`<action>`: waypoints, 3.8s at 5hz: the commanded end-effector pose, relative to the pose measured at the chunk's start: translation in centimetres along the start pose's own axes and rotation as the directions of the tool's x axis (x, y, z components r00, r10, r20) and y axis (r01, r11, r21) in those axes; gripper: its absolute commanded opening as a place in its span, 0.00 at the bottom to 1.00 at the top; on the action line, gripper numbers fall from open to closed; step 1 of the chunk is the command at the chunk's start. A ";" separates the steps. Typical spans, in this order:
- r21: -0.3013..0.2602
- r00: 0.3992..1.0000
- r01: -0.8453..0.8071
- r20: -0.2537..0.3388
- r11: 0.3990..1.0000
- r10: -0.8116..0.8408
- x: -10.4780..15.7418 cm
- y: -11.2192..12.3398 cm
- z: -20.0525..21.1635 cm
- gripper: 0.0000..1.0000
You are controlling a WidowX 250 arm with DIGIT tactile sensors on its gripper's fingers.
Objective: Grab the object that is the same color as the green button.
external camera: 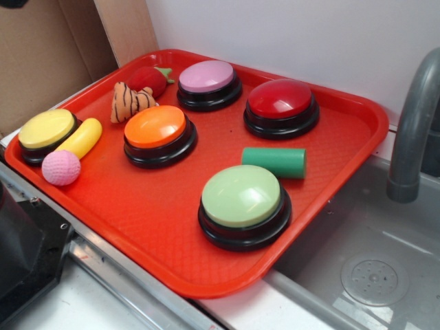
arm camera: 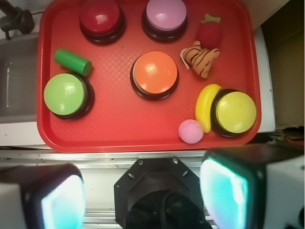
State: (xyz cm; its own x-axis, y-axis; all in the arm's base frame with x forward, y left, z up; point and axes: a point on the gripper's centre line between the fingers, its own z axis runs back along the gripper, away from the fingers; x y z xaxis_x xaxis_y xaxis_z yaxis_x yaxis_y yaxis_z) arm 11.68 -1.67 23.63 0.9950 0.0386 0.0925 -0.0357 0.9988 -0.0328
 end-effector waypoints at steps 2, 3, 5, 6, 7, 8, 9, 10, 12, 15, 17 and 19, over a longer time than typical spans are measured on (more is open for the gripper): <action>0.017 0.986 0.164 0.032 0.986 -0.164 2.0 -0.9 -1.7 1.00; 0.015 0.951 0.309 0.020 0.951 -0.309 4.5 -2.3 -3.5 1.00; -0.025 0.925 0.380 -0.009 0.925 -0.381 9.5 -6.4 -10.1 1.00; -0.007 0.941 0.338 -0.003 0.941 -0.339 11.8 -8.4 -14.1 1.00; -0.036 0.934 0.357 -0.001 0.934 -0.357 13.6 -10.5 -17.2 1.00; -0.089 0.933 0.359 0.018 0.929 -0.359 14.3 -11.8 -18.9 1.00; -0.066 0.943 0.334 0.025 0.940 -0.333 14.8 -12.5 -20.0 1.00; -0.063 0.943 0.332 0.012 0.941 -0.332 14.6 -12.5 -21.1 1.00; -0.058 0.956 0.293 0.007 0.954 -0.293 13.8 -12.4 -22.4 0.60; -0.019 0.951 0.307 -0.021 0.951 -0.308 13.6 -11.7 -19.6 0.00; -0.066 0.956 0.277 -0.078 0.959 -0.282 13.7 -9.5 -14.1 0.00; 0.011 0.985 0.166 -0.049 0.986 -0.165 7.2 -0.6 -8.4 0.00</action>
State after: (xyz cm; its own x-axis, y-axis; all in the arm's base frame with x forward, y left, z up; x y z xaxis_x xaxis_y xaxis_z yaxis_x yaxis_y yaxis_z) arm 19.82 -2.23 14.55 0.9908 -0.1344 -0.0151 0.1343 0.9909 -0.0079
